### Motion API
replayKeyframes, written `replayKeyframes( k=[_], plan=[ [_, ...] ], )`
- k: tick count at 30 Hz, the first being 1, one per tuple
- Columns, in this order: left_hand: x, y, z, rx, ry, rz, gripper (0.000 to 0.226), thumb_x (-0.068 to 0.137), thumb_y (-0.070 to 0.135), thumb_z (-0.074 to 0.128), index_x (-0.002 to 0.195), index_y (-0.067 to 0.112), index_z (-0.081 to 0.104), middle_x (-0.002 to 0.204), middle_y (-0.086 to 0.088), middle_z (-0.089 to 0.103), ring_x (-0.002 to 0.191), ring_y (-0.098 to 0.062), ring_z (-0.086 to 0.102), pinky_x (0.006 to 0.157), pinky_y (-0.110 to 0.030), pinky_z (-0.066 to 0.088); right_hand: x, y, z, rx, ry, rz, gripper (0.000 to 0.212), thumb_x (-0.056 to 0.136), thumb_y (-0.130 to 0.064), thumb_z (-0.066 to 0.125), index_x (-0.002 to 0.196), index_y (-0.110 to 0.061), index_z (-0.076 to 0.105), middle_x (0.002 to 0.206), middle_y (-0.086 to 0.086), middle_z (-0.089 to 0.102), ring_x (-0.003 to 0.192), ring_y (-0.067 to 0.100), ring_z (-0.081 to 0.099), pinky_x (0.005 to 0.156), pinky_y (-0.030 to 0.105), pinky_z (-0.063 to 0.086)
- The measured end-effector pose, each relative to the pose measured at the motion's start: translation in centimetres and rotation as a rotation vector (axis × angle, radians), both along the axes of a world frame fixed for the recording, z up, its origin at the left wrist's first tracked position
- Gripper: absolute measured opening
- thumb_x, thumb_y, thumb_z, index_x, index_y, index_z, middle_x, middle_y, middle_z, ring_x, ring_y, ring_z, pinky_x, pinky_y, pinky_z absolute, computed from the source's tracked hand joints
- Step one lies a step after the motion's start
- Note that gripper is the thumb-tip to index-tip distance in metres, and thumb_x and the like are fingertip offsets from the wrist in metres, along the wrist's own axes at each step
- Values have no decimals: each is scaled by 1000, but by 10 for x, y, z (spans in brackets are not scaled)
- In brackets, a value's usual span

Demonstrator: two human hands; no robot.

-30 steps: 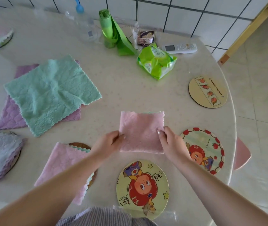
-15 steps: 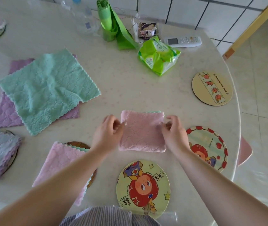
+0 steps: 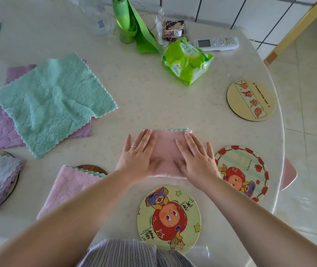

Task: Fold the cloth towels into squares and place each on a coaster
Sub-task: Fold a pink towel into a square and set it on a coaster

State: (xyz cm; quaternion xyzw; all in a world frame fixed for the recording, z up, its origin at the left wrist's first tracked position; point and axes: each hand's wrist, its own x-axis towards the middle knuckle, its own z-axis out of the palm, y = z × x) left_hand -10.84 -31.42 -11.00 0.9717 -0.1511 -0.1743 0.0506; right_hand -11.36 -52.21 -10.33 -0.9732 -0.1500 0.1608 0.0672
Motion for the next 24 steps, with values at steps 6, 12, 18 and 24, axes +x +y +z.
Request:
replayKeyframes(
  k=[6,12,18,24],
  plan=[
    [-1,15,18,-181,-11,211,63,95,40,41,148,23,12,156,-6,9,144,-24,3,116,-47,7,-7,-9,15,110,39,-174,70,93,-49,39,149,-25,4,158,-2,2,145,15,-4,117,43,-3],
    [-26,26,29,-567,27,482,43,92,24,54,134,21,46,131,0,49,115,-17,49,94,-31,40,-35,-18,31,430,135,-425,60,91,-32,54,144,-26,28,142,-8,41,131,12,35,105,32,33],
    [-19,8,27,-882,283,828,25,91,17,53,114,20,60,106,5,65,89,-9,61,73,-21,47,-15,1,39,652,272,-714,42,93,-33,50,134,-26,43,109,-14,62,80,-7,54,58,13,38],
    [-11,10,32,-1062,384,1078,18,88,4,54,103,11,63,85,-5,66,76,-22,62,74,-36,53,-2,4,48,755,344,-910,42,89,-19,57,129,-21,46,84,-13,56,78,18,62,67,30,51]
  ],
)
